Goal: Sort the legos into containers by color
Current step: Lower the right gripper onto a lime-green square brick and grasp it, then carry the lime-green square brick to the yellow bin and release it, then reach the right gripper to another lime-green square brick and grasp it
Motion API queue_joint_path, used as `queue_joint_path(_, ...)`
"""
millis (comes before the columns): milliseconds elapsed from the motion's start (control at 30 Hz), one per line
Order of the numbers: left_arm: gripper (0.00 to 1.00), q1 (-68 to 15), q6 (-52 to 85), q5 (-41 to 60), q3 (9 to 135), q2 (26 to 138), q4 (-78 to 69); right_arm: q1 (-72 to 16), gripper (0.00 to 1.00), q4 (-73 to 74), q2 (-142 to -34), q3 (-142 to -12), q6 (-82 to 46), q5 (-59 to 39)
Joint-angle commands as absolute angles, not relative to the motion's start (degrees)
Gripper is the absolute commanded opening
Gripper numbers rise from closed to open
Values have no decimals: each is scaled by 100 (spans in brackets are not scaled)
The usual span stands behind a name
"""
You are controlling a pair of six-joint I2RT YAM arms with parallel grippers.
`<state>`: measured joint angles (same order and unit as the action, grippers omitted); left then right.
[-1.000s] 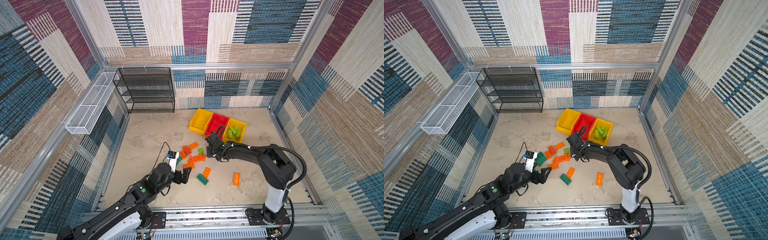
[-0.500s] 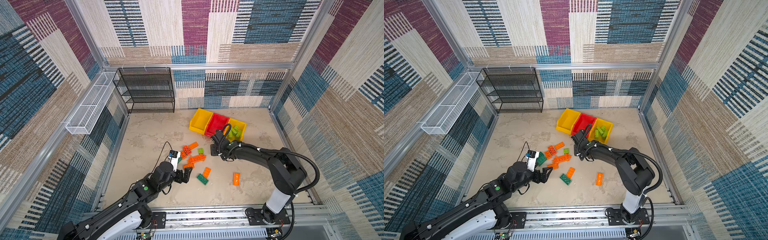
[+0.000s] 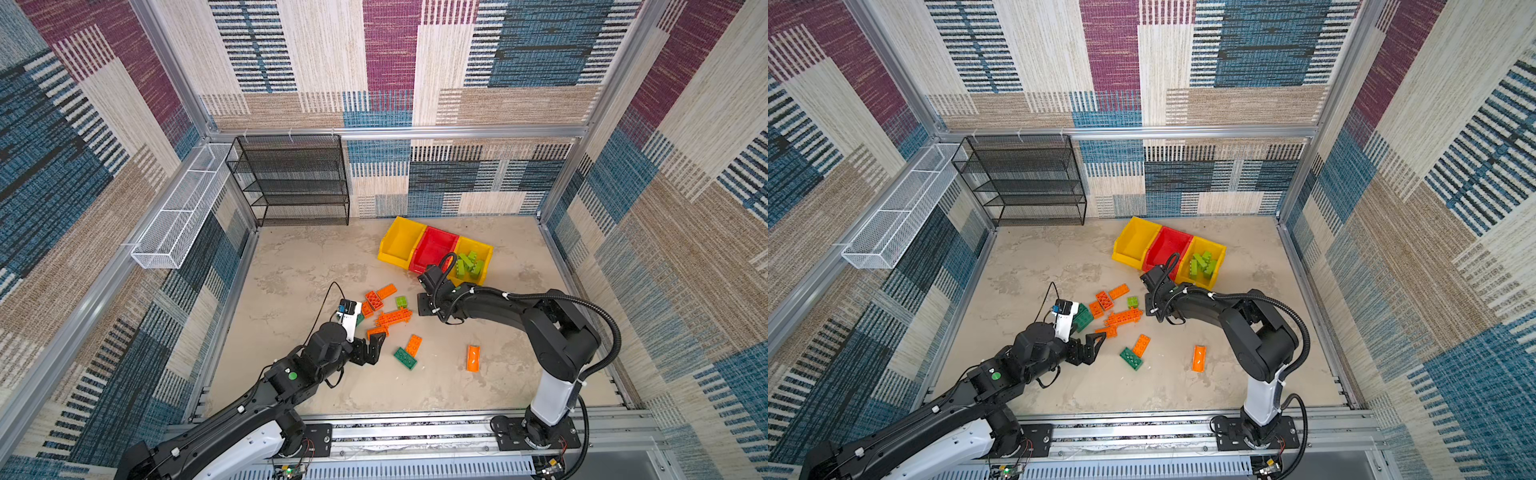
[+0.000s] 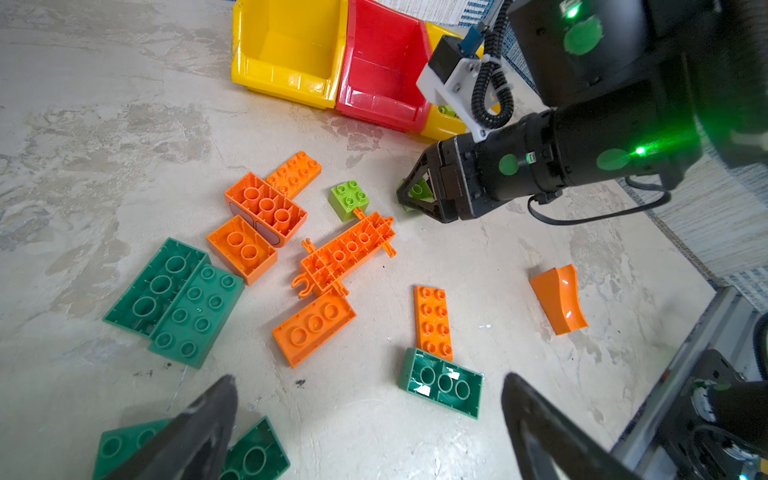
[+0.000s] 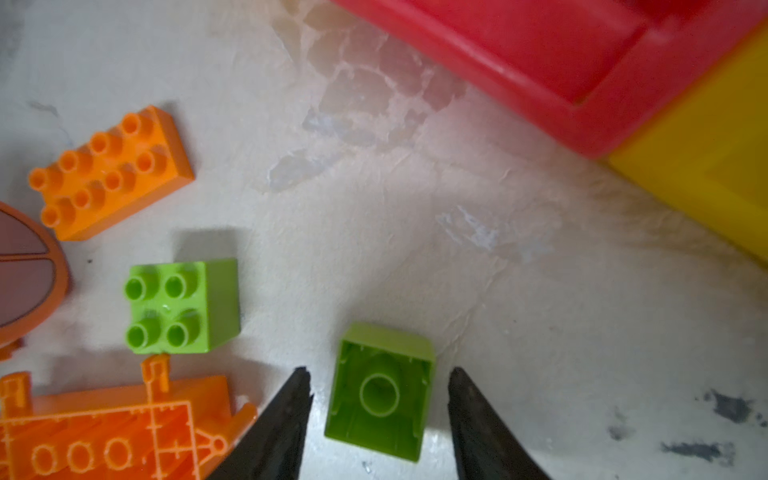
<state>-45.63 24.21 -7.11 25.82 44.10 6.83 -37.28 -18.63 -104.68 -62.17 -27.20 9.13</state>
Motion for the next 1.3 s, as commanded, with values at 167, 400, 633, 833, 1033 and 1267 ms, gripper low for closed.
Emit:
queue_joint_path(167, 99, -4558, 2282, -622, 2705, 4666, 453, -3716, 32, -1808, -10335, -6228, -2687, 1068)
queue_joint_path(400, 99, -4552, 2060, -500, 3037, 5151, 321, -3034, 32, -1968, -9643, -6381, -2258, 1286)
queue_joint_path(633, 99, -4557, 1872, -79, 3727, 6186, -53, -1959, 33, -1810, -9612, -6676, -1635, 1205)
queue_joint_path(833, 99, -4562, 1938, 294, 4232, 6966, -322, -1447, 36, -1592, -10205, -7084, -1372, 960)
queue_joint_path(1033, 99, -4559, 1962, 269, 4361, 7090, -209, -1380, 67, -1595, -10577, -7473, -1244, 898)
queue_joint_path(1267, 99, -4562, 1957, -20, 3983, 6446, 66, -1766, 73, -1596, -9980, -7264, -1468, 601)
